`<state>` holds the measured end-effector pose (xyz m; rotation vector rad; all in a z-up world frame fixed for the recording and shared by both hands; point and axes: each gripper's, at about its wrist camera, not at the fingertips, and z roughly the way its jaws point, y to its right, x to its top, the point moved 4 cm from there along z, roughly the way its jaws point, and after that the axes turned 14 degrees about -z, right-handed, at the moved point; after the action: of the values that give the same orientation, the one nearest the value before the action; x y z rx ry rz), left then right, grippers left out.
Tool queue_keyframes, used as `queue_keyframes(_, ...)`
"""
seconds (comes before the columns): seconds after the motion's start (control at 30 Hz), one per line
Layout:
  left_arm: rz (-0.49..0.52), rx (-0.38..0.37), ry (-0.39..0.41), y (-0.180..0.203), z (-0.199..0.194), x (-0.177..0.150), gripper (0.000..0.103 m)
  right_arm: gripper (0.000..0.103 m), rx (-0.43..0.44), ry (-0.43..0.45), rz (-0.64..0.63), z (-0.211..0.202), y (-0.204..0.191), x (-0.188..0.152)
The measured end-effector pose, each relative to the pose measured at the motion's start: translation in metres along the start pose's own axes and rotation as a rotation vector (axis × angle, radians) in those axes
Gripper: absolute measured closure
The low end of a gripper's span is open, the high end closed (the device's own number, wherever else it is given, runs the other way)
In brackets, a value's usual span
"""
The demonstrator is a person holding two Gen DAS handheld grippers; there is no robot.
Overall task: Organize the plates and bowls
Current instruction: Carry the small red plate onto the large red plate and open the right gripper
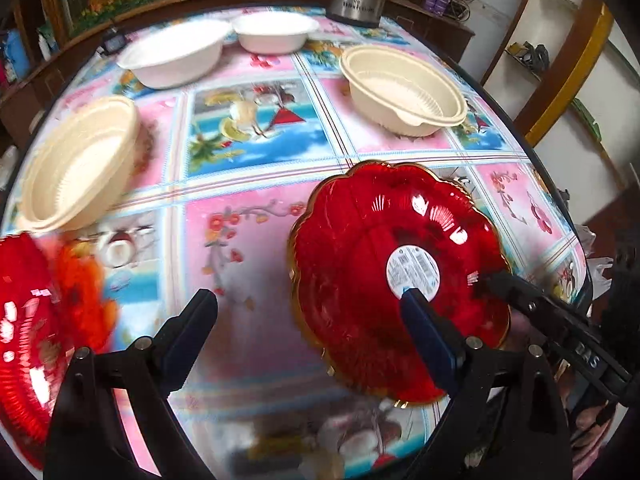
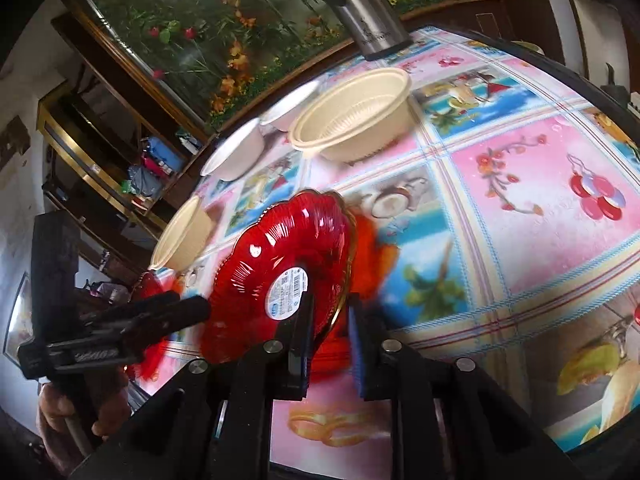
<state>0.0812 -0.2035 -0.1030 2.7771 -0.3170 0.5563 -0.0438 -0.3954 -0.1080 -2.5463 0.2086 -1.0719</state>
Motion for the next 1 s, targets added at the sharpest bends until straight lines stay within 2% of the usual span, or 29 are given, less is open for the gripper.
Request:
queue_keyframes(0.07, -0.017, -0.044, -0.031, 0.0, 0.011, 0.002, 0.053, 0.078, 0.006, -0.011, 0.028, 0.002, 0.005, -0.001)
queue_keyframes(0.1, -0.015, -0.054, -0.051, 0.003, 0.015, 0.001, 0.061, 0.075, 0.01, -0.011, 0.046, 0.002, 0.008, -0.001)
queue_keyframes(0.17, 0.016, -0.053, -0.02, 0.006, 0.015, 0.0, 0.073, 0.062, 0.025, -0.006, 0.089, 0.003, 0.013, -0.001)
queue_keyframes(0.23, 0.044, -0.047, -0.018, 0.008, 0.016, -0.003, 0.085, 0.058, 0.048, 0.004, 0.13, 0.002, 0.017, 0.0)
queue_keyframes(0.3, 0.037, -0.068, -0.029, 0.006, 0.014, -0.004, 0.087, 0.059, 0.019, 0.011, 0.123, 0.005, 0.016, 0.002)
queue_keyframes(0.33, 0.036, -0.067, -0.024, 0.004, 0.012, -0.005, 0.087, 0.068, 0.0, 0.006, 0.105, 0.007, 0.014, 0.002)
queue_keyframes(0.37, 0.039, -0.065, -0.013, 0.002, 0.01, -0.005, 0.088, 0.09, -0.021, -0.002, 0.077, 0.01, 0.009, 0.002)
queue_keyframes(0.4, 0.038, -0.06, -0.006, -0.001, 0.007, -0.005, 0.088, 0.092, -0.059, -0.013, 0.054, 0.012, 0.005, 0.002)
queue_keyframes(0.43, 0.032, -0.058, 0.006, -0.004, 0.002, -0.005, 0.088, 0.093, -0.089, -0.01, 0.035, 0.014, 0.0, 0.002)
queue_keyframes(0.6, 0.003, -0.067, 0.129, -0.033, -0.061, -0.005, 0.088, 0.093, -0.054, 0.072, -0.047, 0.005, -0.033, 0.017)
queue_keyframes(0.67, -0.039, -0.046, 0.178, -0.055, -0.085, -0.007, 0.088, 0.093, 0.008, 0.097, -0.089, 0.004, -0.057, 0.028)
queue_keyframes(0.73, -0.133, -0.016, 0.266, -0.095, -0.12, -0.014, 0.088, 0.092, 0.08, 0.1, -0.13, 0.01, -0.086, 0.036)
queue_keyframes(0.87, -0.313, 0.107, 0.387, -0.167, -0.158, -0.035, 0.088, 0.091, 0.198, 0.039, -0.295, 0.05, -0.171, 0.039)
queue_keyframes(1.0, -0.425, 0.211, 0.377, -0.222, -0.163, -0.054, 0.088, 0.091, 0.257, -0.059, -0.413, 0.096, -0.243, 0.025)
